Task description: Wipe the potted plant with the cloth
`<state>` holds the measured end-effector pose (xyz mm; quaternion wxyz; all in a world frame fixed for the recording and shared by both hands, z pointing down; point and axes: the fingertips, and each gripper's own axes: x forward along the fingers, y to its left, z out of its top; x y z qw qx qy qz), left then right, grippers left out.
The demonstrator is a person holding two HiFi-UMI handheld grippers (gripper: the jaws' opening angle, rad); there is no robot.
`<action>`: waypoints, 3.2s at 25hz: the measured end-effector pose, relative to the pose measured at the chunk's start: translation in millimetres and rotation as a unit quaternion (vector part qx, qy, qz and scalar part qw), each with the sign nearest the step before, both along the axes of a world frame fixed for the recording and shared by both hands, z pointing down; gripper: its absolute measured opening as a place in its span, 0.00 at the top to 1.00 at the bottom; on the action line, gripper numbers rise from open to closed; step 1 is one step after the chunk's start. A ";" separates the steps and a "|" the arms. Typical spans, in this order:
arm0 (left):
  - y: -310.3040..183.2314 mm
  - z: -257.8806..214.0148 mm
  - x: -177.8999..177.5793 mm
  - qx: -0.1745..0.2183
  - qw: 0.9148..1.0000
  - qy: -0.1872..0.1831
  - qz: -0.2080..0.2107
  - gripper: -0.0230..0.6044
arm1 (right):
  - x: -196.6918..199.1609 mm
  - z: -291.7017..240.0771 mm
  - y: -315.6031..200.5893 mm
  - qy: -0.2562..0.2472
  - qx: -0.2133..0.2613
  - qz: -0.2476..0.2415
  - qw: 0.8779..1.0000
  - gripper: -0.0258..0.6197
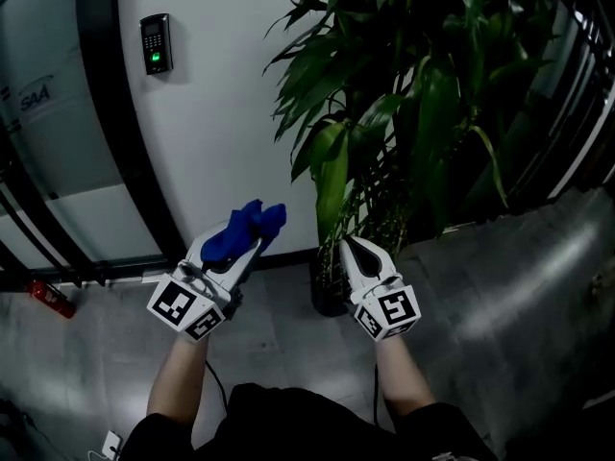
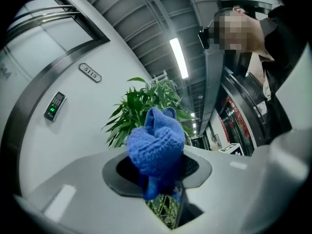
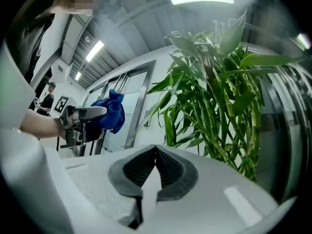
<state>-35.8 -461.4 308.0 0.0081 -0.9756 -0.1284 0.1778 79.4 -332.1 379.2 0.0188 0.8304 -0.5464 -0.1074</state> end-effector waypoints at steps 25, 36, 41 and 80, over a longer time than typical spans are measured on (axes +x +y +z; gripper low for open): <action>57.3 -84.2 123.1 0.266 0.963 0.001 0.051 0.72 | 13.8 -85.1 -69.2 0.059 0.059 -0.015 0.996 0.96; 47.5 -57.5 101.2 0.202 0.974 -0.022 0.102 0.72 | 17.7 -80.2 -75.9 0.006 0.109 -0.038 0.993 0.96; 45.5 -40.3 89.8 0.199 0.973 -0.035 0.114 0.72 | 18.1 -78.5 -75.7 0.005 0.114 -0.037 0.993 0.96; 2.0 68.0 51.6 -0.030 0.971 -0.108 0.210 0.72 | 12.3 -29.8 -62.9 -0.016 0.078 0.025 0.997 0.96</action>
